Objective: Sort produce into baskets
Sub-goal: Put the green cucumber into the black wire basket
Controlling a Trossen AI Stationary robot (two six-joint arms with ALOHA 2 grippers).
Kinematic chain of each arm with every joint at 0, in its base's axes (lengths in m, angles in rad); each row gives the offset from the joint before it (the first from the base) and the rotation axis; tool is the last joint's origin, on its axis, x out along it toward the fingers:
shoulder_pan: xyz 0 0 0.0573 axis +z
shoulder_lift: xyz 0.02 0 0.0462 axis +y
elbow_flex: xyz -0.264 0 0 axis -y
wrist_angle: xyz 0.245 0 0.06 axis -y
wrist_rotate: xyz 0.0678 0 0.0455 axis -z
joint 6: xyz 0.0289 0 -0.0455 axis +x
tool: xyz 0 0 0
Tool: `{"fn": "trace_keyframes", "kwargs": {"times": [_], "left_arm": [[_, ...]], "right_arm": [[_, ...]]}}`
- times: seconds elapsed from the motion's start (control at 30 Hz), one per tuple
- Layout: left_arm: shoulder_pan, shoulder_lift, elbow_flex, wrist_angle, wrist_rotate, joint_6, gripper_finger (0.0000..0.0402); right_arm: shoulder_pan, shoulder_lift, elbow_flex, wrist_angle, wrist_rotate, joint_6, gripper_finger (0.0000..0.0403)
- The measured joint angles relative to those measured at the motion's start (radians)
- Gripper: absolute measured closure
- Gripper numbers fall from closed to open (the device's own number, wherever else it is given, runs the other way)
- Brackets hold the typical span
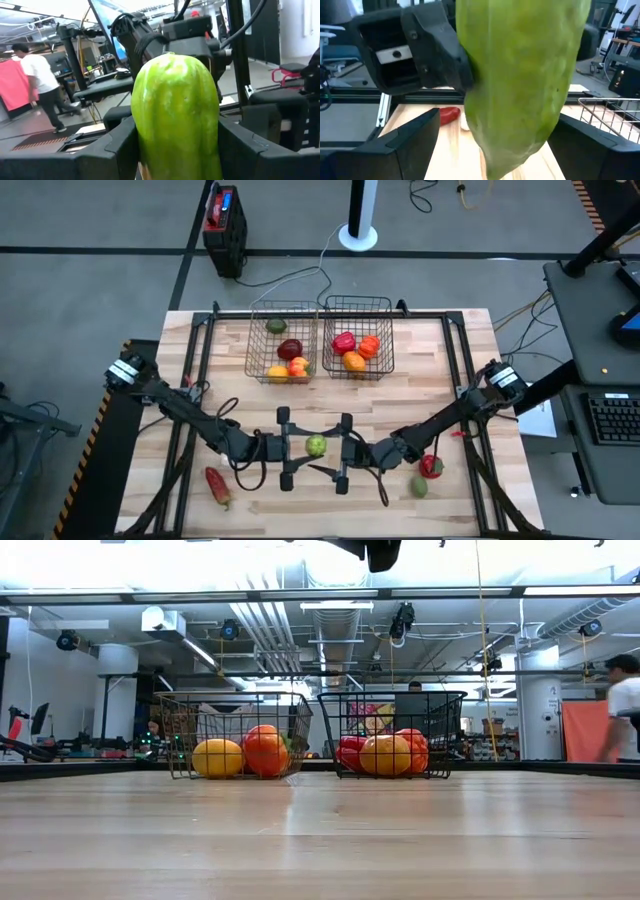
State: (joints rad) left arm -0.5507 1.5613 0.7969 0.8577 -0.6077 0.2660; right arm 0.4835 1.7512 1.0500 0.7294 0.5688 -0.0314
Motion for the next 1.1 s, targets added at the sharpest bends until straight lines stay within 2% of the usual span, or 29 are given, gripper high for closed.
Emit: {"fn": "trace_keyframes", "kwargs": {"times": [0.13,0.37,0.43,0.67,0.8,0.9,1.1], "left_arm": [[0.000,0.004,0.003,-0.001,0.001,-0.013,0.0210],[0.000,0.004,0.002,-0.001,-0.001,-0.029,0.0201],[0.000,0.004,0.002,-0.001,-0.010,-0.056,0.0191],[0.000,0.004,0.000,-0.009,-0.038,-0.080,0.0142],[-0.005,-0.007,-0.001,-0.029,-0.078,-0.069,0.0124],[-0.013,-0.032,-0.001,-0.097,-0.119,-0.074,0.0117],[-0.029,-0.088,0.004,-0.283,-0.122,-0.136,0.0115]], "right_arm": [[0.000,0.000,0.006,-0.024,0.007,-0.003,0.0102],[-0.005,0.000,0.006,-0.023,0.011,0.009,0.0213],[-0.006,0.000,0.006,-0.022,0.010,0.012,0.0232],[-0.007,-0.001,0.006,-0.040,0.012,0.017,0.0232],[-0.008,-0.011,0.006,-0.115,0.071,0.057,0.0218],[-0.010,-0.023,0.007,-0.189,0.101,0.096,0.0216],[-0.014,-0.060,0.008,-0.342,0.172,0.162,0.0225]]}}
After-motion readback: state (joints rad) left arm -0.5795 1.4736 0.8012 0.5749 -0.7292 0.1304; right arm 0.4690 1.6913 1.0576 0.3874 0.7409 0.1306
